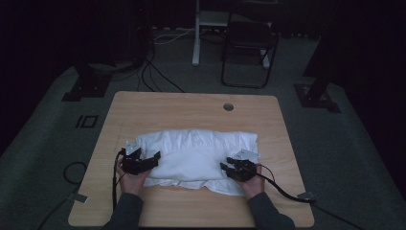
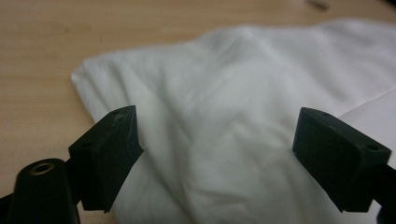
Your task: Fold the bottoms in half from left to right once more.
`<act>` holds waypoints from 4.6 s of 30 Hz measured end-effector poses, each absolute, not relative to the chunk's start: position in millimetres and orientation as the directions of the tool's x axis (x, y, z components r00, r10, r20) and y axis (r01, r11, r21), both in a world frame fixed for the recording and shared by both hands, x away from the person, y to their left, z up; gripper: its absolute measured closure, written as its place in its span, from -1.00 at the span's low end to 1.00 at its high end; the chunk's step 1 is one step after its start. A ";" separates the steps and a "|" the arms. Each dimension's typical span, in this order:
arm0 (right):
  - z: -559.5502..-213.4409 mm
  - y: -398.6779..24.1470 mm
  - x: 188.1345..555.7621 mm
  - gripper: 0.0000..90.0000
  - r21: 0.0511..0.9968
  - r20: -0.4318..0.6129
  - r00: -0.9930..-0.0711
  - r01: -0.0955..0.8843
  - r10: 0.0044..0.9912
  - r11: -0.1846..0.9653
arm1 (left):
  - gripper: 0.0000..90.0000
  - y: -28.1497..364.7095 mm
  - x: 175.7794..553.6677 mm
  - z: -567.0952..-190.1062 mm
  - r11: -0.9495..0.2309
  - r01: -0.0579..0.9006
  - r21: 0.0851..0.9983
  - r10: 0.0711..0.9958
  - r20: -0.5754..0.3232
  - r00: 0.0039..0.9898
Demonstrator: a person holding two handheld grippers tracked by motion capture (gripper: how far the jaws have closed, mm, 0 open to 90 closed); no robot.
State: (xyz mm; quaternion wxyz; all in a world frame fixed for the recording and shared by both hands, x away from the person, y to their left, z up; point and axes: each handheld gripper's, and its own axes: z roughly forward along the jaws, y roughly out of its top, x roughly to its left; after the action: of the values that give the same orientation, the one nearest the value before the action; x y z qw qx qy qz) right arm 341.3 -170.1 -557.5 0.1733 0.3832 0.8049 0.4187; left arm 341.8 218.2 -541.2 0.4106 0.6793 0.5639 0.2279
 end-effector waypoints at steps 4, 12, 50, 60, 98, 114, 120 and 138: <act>-557.7 -170.4 341.0 0.29 0.809 0.043 -0.647 0.470 0.761 0.353 | -0.75 222.5 346.7 -555.6 -0.034 0.624 0.780 0.968 -0.131 0.216; -558.4 -169.4 339.5 0.29 0.813 0.040 -0.648 0.463 0.760 0.352 | -0.95 220.8 349.5 -563.5 -0.063 0.671 0.738 0.982 -0.074 0.174; -542.0 -95.3 368.9 -0.06 0.777 -0.040 -0.727 0.409 0.685 0.478 | 0.83 221.3 340.6 -471.7 -0.031 0.464 0.885 0.909 -0.168 0.381; -557.5 -80.9 377.4 -0.02 0.799 0.027 -0.709 0.439 0.705 0.411 | 0.84 195.9 343.0 -442.3 -0.057 0.384 0.921 0.886 -0.130 0.445; -536.3 -152.0 373.1 -0.13 0.796 -0.068 -0.622 0.438 0.780 0.418 | 0.85 116.9 342.5 -436.0 -0.234 0.303 0.924 0.788 -0.003 0.616; -562.8 -123.3 386.1 -0.02 0.767 -0.006 -0.672 0.472 0.740 0.434 | 0.86 56.5 349.5 -436.5 -0.311 0.273 0.910 0.720 0.038 0.693; -547.6 -161.0 380.4 -0.18 0.797 0.000 -0.644 0.462 0.765 0.389 | 0.86 41.2 353.2 -462.2 -0.352 0.311 0.883 0.695 0.024 0.719; -511.2 -207.3 374.7 -0.20 0.862 0.047 -0.566 0.440 0.823 0.253 | 0.86 7.3 358.2 -544.9 -0.469 0.393 0.791 0.664 0.022 0.748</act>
State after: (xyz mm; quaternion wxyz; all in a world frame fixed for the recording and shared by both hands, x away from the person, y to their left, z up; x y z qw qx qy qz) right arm 374.7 -207.3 -511.2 0.2132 0.4143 0.7623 0.4493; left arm 358.2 7.3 -544.9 0.4083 0.8409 0.3142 0.1656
